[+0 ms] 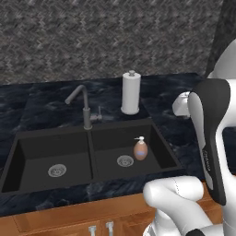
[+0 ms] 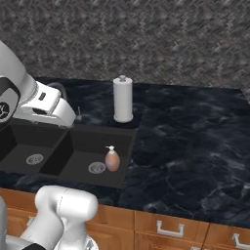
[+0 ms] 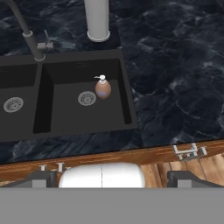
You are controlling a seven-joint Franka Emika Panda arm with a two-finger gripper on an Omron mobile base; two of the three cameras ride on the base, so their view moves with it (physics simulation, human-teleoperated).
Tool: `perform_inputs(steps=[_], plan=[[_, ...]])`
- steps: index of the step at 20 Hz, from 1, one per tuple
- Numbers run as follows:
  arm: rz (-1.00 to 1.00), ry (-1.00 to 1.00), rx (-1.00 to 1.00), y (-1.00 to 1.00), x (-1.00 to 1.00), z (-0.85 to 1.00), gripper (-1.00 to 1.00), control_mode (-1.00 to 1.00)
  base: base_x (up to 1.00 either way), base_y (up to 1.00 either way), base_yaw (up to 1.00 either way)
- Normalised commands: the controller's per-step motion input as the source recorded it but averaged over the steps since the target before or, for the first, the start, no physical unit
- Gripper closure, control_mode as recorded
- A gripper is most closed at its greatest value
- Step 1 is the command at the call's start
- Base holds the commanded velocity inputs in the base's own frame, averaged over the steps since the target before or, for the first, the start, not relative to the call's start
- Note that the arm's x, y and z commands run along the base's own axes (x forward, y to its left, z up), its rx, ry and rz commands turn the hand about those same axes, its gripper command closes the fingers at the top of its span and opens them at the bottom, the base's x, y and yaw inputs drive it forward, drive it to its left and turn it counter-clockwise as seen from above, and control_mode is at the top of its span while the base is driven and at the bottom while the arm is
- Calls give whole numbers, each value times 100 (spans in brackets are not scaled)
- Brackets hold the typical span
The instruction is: Pick up the soap dispenser and soap dispenser from the sink, and place them back in the cabinet, and close the cabinet doors.
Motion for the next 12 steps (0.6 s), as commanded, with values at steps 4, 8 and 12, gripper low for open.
perform_inputs(steps=[4,8,12], plan=[[0,0,0,0,0,0,-100,100,17,0,1],[1,6,0,0,34,-9,-100,-100,0,0,0],[0,7,0,7,43,-28,-100,-100,0,0,0]])
